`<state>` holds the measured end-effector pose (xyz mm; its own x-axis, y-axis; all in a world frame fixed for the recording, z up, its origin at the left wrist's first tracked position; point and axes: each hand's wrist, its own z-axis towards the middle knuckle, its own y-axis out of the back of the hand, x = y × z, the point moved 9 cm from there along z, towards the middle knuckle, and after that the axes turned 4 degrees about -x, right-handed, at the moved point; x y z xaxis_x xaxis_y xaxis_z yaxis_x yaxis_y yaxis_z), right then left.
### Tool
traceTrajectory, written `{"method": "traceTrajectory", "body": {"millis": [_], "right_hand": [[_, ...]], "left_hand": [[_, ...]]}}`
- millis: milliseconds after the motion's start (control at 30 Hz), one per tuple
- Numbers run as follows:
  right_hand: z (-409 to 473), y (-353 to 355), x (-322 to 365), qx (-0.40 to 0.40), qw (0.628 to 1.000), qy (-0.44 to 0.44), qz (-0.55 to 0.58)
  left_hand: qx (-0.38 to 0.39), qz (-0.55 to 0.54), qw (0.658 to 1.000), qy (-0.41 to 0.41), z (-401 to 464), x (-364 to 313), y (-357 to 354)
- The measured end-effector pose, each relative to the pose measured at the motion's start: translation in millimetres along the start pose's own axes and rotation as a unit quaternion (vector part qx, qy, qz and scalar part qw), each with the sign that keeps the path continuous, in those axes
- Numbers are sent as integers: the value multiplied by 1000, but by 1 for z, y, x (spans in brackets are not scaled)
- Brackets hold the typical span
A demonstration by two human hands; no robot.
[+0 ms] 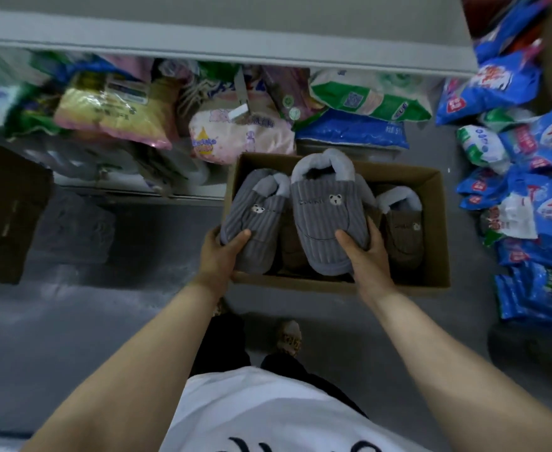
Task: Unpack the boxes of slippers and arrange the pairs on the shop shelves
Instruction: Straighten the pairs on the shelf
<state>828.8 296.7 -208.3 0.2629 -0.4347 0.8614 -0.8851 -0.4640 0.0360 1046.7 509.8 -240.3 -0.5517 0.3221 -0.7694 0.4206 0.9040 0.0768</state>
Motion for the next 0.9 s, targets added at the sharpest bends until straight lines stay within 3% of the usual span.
{"method": "traceTrajectory", "body": {"millis": [267, 700, 900], "right_hand": [[-37, -133, 52, 52, 996, 71, -13], [-152, -495, 66, 173, 973, 152, -17], [-194, -622, 81, 209, 961, 176, -46]], "left_hand": [[7, -139, 987, -84, -26, -65, 118], [-44, -251, 954, -160, -25, -163, 459], [-68, -275, 943, -177, 3, -194, 575]]}}
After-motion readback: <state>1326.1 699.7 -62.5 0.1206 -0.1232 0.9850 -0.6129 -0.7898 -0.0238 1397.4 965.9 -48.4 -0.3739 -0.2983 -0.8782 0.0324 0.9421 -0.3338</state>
